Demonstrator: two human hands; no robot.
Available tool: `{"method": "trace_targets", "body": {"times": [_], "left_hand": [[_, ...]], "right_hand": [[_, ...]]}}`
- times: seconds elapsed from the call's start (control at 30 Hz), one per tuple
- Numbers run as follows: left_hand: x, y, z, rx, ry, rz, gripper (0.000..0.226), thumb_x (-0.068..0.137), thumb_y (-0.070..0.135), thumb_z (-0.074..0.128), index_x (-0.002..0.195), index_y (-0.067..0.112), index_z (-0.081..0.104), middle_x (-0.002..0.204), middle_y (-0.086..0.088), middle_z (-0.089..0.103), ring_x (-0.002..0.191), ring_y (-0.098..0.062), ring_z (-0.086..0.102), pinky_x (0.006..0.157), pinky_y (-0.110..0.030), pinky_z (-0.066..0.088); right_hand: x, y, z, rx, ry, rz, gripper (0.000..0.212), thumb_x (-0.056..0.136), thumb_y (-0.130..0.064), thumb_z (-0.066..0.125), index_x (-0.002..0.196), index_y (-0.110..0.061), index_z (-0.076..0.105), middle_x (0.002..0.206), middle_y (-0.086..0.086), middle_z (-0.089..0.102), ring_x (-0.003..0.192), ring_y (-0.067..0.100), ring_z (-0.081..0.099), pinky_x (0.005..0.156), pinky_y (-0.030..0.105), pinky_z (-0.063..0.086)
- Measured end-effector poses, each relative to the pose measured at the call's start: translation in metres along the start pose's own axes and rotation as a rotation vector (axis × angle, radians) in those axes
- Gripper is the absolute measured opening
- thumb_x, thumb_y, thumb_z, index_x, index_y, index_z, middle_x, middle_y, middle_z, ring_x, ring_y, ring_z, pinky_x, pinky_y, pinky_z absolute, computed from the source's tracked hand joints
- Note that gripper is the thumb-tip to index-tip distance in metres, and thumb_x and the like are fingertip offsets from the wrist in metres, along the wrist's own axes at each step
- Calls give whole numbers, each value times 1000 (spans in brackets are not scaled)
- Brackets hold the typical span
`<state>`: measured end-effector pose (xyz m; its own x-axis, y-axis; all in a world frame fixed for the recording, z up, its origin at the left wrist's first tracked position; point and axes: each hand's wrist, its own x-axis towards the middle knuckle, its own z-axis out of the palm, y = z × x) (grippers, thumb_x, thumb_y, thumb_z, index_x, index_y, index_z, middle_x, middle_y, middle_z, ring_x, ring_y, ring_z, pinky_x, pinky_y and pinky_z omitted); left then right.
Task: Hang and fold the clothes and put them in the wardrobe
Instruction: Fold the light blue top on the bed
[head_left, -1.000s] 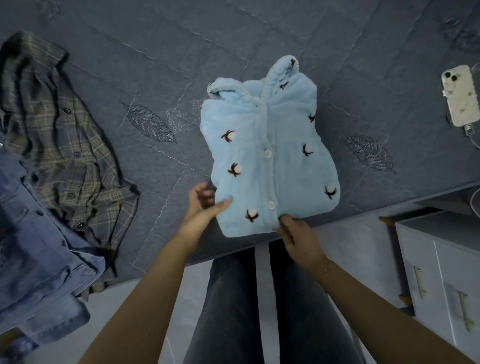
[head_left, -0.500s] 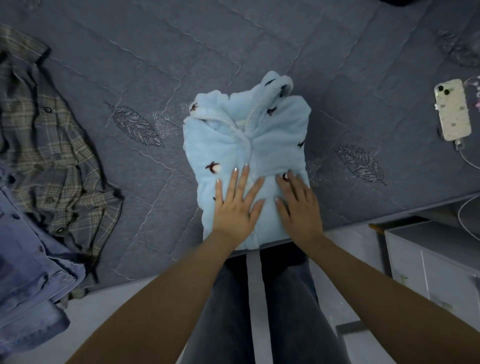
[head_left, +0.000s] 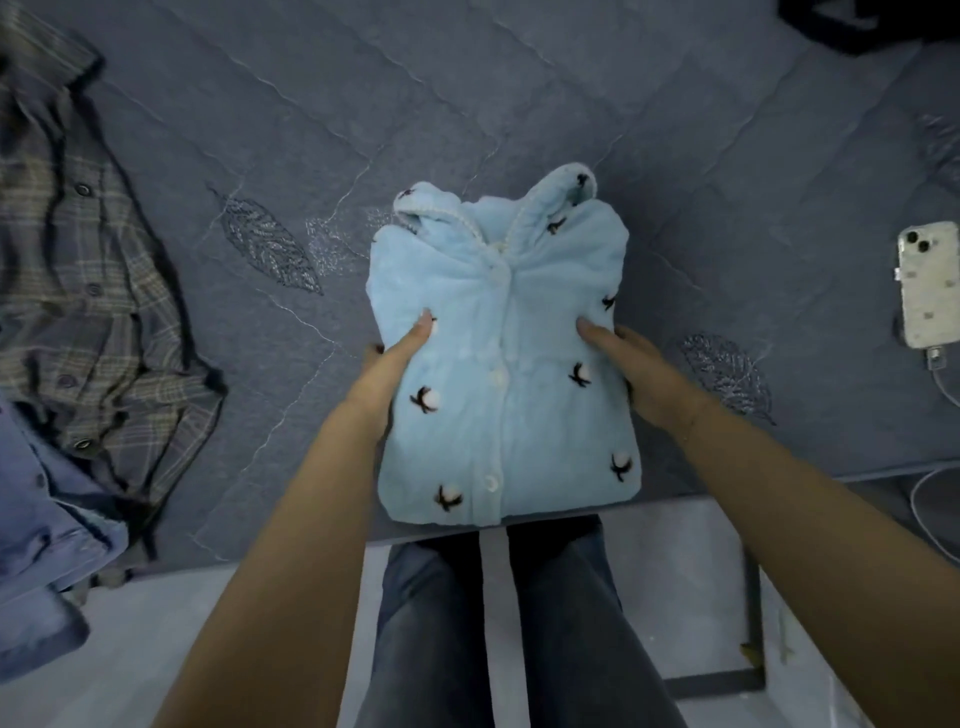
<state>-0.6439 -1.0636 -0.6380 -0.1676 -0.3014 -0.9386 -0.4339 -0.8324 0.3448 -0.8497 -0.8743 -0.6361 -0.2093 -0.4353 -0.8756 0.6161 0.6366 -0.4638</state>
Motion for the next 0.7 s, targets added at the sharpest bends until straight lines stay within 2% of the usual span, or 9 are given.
{"method": "trace_targets", "body": {"times": [0.03, 0.1, 0.17, 0.23, 0.33, 0.4, 0.47, 0.57, 0.7], "left_hand": [[6, -2, -6, 27, -40, -17, 84, 65, 56, 82, 134, 18, 53, 124, -5, 66, 107, -24, 67, 97, -43, 51], [13, -10, -12, 48, -192, -57, 67, 70, 53, 80, 126, 20, 63, 121, -6, 69, 109, -25, 67, 96, -41, 52], [11, -18, -15, 29, -295, -93, 49, 75, 49, 77, 115, 21, 71, 117, -6, 70, 106, -22, 68, 85, -37, 58], [8, -29, -19, -14, -317, -111, 39, 75, 47, 77, 105, 21, 77, 115, -6, 71, 103, -22, 70, 73, -34, 60], [-4, -45, -22, -85, -299, -92, 49, 71, 48, 82, 110, 20, 75, 116, -8, 71, 106, -24, 68, 77, -36, 59], [-20, -60, -19, -127, -253, -71, 61, 66, 50, 84, 116, 18, 72, 116, -9, 71, 106, -26, 68, 81, -38, 59], [-44, -78, -13, -219, -197, -7, 57, 68, 49, 83, 115, 18, 71, 115, -10, 71, 104, -27, 69, 80, -38, 59], [-86, -118, -5, -391, -119, 84, 54, 73, 45, 79, 119, 19, 69, 116, -10, 71, 105, -28, 68, 86, -41, 57], [-149, -178, -2, -564, -104, 151, 44, 76, 43, 79, 114, 22, 72, 118, -10, 70, 105, -28, 68, 77, -36, 58]], "right_hand": [[4, 1, -3, -36, -61, -18, 58, 81, -50, 71, 132, -27, 56, 126, -4, 66, 110, 14, 66, 92, 32, 54], [10, 6, -6, -92, -122, -65, 57, 81, -51, 72, 132, -34, 54, 127, -10, 65, 112, 10, 64, 88, 27, 55], [11, 10, -8, -143, -160, -82, 63, 80, -50, 73, 136, -35, 49, 131, -12, 62, 116, 7, 61, 92, 25, 53], [10, 12, -9, -173, -194, -58, 67, 78, -53, 75, 137, -37, 48, 132, -14, 61, 118, 5, 59, 98, 25, 50], [5, 14, -8, -233, -212, -24, 68, 71, -57, 78, 131, -37, 55, 129, -12, 64, 117, 9, 61, 100, 31, 49], [-1, 7, -5, -286, -233, -13, 66, 70, -54, 81, 129, -32, 59, 125, -7, 67, 112, 12, 65, 91, 29, 55], [-14, -2, -3, -346, -252, 22, 67, 66, -52, 84, 125, -29, 62, 121, -4, 69, 107, 14, 67, 84, 28, 57], [-44, -13, 1, -469, -285, 29, 65, 67, -51, 84, 124, -30, 62, 117, -5, 71, 104, 14, 69, 82, 31, 58], [-88, -9, 13, -583, -279, 32, 60, 68, -49, 82, 121, -27, 65, 108, -2, 74, 96, 19, 72, 73, 33, 60]]}}
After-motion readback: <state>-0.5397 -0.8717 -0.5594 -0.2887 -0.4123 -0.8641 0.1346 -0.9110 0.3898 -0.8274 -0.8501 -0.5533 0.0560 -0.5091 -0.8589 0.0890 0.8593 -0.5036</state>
